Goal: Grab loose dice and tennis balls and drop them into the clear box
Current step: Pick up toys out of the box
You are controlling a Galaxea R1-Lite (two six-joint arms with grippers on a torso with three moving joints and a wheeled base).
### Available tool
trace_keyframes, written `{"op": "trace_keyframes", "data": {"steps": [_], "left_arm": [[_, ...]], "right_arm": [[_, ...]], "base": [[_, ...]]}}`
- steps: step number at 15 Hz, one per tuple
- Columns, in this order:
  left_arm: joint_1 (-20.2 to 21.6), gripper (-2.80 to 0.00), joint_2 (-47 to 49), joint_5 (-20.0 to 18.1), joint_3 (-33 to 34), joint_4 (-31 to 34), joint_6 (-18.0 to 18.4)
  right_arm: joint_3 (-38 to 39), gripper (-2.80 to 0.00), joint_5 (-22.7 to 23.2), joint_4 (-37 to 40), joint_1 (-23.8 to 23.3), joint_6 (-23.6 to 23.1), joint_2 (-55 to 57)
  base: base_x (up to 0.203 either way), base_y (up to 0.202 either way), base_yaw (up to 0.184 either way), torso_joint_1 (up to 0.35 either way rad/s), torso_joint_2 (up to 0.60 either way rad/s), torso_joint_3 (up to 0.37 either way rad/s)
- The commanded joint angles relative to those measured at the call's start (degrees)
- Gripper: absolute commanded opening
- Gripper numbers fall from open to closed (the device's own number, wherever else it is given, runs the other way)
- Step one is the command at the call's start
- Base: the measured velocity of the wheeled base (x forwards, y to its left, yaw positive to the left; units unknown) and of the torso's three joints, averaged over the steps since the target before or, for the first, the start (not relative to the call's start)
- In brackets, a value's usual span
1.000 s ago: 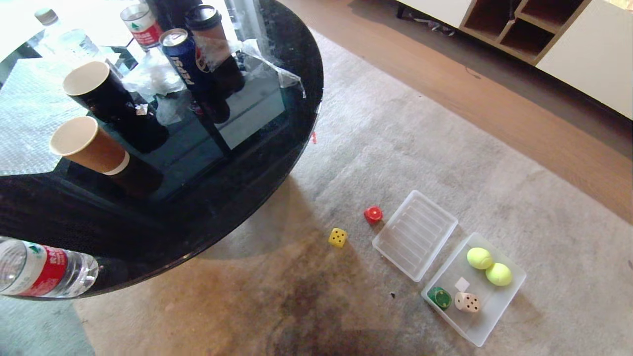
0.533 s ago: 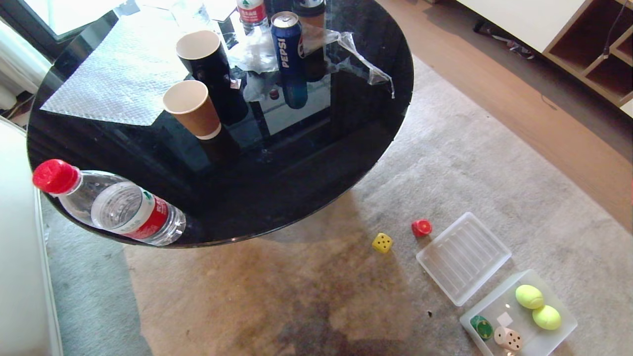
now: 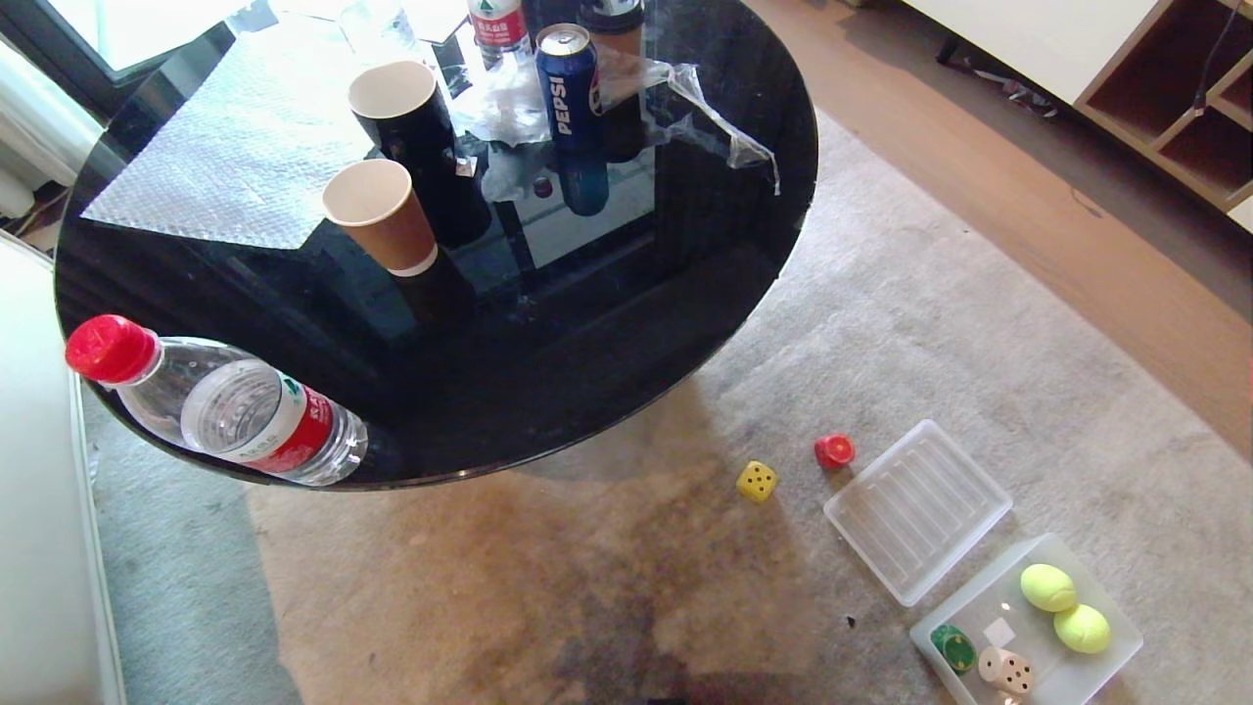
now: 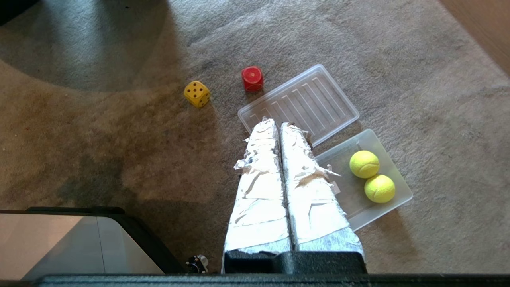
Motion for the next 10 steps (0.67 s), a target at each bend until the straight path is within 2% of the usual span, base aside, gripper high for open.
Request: {"op": "trace_keyframes", "data": {"steps": [1, 10], "left_arm": [[0.0, -2.80, 0.0, 0.0, 0.0, 0.0, -0.1], [0.0, -2.80, 0.0, 0.0, 0.1, 0.0, 0.0]], "right_arm": [[0.0, -2.80, 0.0, 0.0, 0.0, 0.0, 0.0], [0.0, -2.80, 0.0, 0.0, 0.0, 0.0, 0.0]], "base": [[0.000, 0.000, 0.000, 0.000, 0.00, 0.000], [0.000, 0.000, 0.000, 0.000, 0.00, 0.000]]}}
